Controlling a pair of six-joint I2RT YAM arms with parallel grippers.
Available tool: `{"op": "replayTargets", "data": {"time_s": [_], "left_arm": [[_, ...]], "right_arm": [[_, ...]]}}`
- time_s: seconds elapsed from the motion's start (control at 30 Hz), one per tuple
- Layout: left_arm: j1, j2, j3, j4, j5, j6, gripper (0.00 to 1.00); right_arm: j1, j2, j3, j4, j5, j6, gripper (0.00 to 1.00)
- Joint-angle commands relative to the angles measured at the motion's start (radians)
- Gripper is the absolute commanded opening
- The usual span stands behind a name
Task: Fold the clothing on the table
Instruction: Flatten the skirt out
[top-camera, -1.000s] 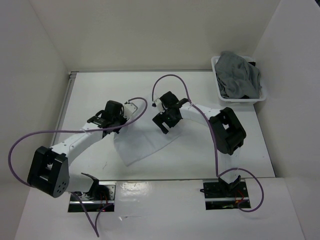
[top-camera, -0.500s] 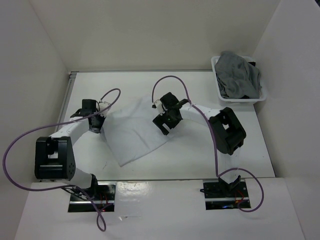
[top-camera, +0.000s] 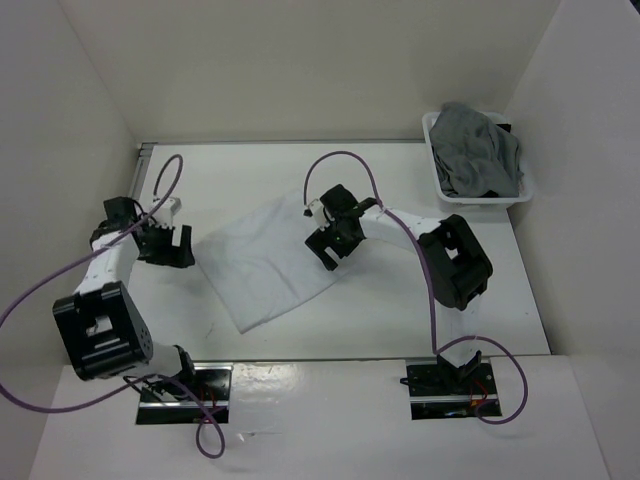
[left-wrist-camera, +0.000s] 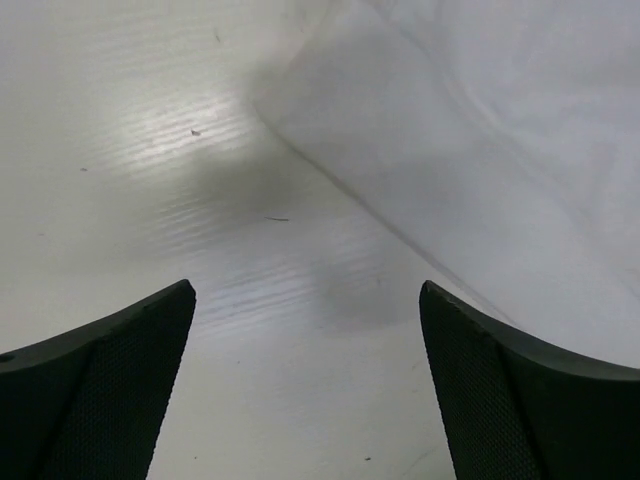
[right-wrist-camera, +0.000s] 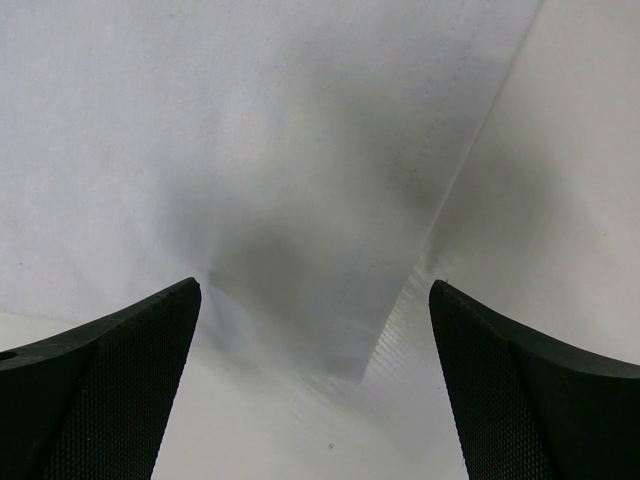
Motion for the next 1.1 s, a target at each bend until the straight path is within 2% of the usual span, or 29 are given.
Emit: {"op": "replayTargets", "data": {"time_s": [0.0,0.07,0.17,0.3,0.33,0.47,0.57,0.7,0.8,1.07], "left_arm": [[0.022,-0.158,0.089,-0.09,0.199,0.017,1.0],[0.022,-0.225,0.121,-0.106,0.211,-0.016,1.0],[-0.006,-0.236,0.216,-0.148,0.189,-0.056,1.0],[-0.055,-0.151,0.301,-0.202,0.162,-0.133,1.0],[-0.075,-0.12,0.31,-0.202,0.12,-0.147,1.0],[-0.214,-0.06,0.269,-0.141,-0.02,-0.181,1.0],[-0.273,-0.022,0.213,-0.073,-0.103,-0.208,1.0],[-0.313,0.052,0.203,-0.038,-0.128,-0.228,1.0],[-0.354,0.102,0.203,-0.013,-0.203,-0.228,1.0],[-0.421,0.208,0.158,0.114,-0.358,-0.153,1.0]], "right_arm": [[-0.004,-0.095,0.006,0.011,-0.021,0.008,0.99],[0.02,-0.105,0.006,0.035,-0.033,0.022,0.99],[0.06,-0.106,0.042,0.035,-0.006,0.033,0.99],[0.1,-0.049,0.107,0.054,0.065,0.015,0.99],[0.1,-0.025,0.116,0.054,0.076,0.015,0.99],[0.1,0.006,0.13,0.063,0.088,0.006,0.99],[0.1,0.006,0.13,0.072,0.114,-0.004,0.99],[0.1,0.018,0.13,0.072,0.135,-0.013,0.99],[0.1,0.03,0.141,0.063,0.151,-0.013,0.99],[0.1,0.003,0.096,0.019,0.134,-0.002,0.99]]}}
